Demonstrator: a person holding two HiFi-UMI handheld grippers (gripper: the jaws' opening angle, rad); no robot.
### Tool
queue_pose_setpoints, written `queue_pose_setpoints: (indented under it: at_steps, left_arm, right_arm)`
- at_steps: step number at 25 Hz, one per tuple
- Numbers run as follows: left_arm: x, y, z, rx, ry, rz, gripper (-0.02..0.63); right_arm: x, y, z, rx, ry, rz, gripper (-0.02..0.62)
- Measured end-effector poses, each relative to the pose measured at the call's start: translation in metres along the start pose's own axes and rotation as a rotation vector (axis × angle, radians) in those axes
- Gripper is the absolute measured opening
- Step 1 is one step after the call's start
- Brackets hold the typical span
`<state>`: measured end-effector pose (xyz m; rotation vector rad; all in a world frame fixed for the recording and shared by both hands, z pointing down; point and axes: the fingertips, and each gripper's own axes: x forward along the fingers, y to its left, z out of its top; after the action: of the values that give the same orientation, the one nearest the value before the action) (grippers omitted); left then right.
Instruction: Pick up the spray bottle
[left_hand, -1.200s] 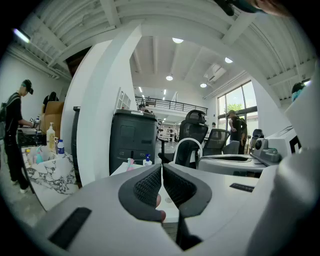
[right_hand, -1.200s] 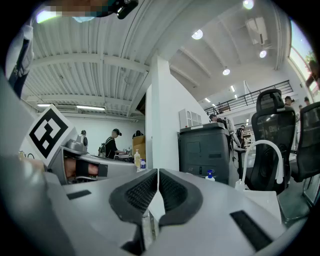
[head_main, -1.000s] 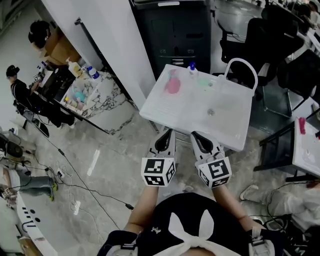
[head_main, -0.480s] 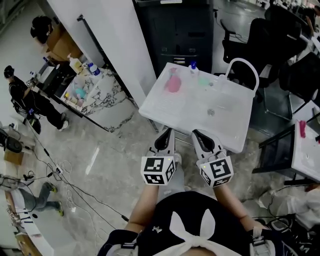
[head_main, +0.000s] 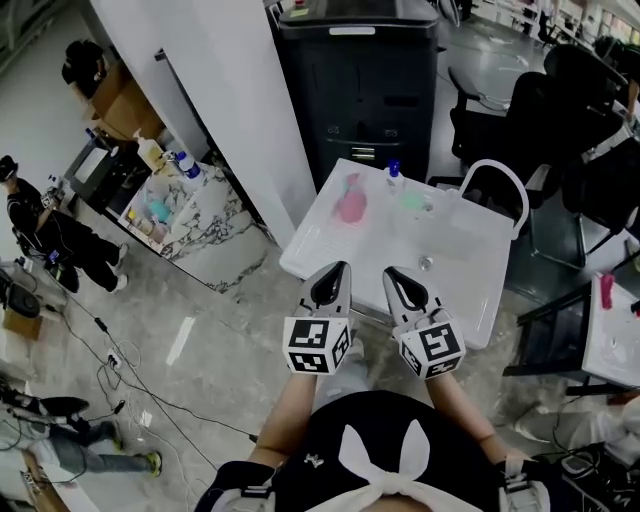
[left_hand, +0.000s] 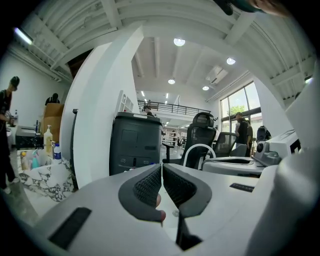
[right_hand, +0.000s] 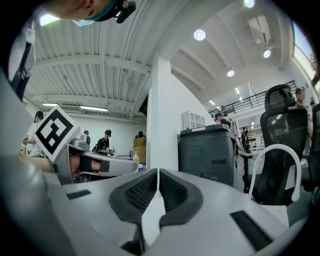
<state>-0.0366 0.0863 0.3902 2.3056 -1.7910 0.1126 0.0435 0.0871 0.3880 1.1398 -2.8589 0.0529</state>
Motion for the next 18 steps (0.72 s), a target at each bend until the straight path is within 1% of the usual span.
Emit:
queue_pose_setpoints:
  at_steps: [7, 13, 18]
  left_arm:
    - [0.039, 0.032, 0.011, -0.003, 0.012, -0.005, 0.032]
    - [0.068, 0.049, 0.016, 0.021, 0.032, -0.04, 0.032]
    - [0.089, 0.068, 0.022, -0.021, 0.019, -0.058, 0.033]
  right_arm:
    - [0.048, -0.017, 0.0, -0.004, 0.016, -0.003, 0.029]
    - [0.083, -0.026, 0.0, 0.009, 0.025, -0.011, 0.029]
    - [0.109, -0.034, -0.005, 0.018, 0.037, -0.019, 0.029]
